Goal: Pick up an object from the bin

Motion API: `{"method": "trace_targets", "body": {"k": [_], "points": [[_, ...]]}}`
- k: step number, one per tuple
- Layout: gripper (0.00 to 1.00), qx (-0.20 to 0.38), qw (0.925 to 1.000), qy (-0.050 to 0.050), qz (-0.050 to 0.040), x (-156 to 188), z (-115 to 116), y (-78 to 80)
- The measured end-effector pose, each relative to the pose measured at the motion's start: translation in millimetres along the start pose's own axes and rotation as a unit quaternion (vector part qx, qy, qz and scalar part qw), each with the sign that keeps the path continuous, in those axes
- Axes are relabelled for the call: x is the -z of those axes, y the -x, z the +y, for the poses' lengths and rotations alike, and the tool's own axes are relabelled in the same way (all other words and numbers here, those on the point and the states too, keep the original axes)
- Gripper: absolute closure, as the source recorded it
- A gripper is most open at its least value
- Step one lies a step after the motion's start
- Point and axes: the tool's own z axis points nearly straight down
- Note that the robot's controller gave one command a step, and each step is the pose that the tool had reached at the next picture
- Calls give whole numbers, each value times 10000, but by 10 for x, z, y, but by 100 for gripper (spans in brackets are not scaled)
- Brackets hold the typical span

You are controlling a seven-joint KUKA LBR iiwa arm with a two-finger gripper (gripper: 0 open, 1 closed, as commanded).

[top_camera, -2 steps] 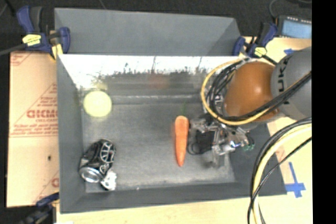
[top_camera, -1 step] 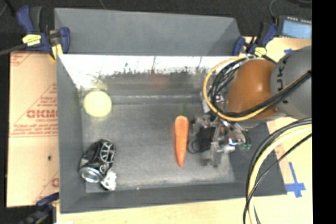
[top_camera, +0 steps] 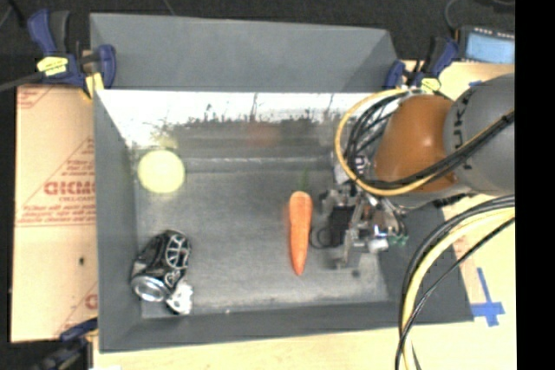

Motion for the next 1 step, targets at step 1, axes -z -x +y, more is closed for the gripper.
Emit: {"method": "trace_targets", "body": {"k": [1], "points": [[0, 863, 9963, -7, 1, 25, 89, -144]]}}
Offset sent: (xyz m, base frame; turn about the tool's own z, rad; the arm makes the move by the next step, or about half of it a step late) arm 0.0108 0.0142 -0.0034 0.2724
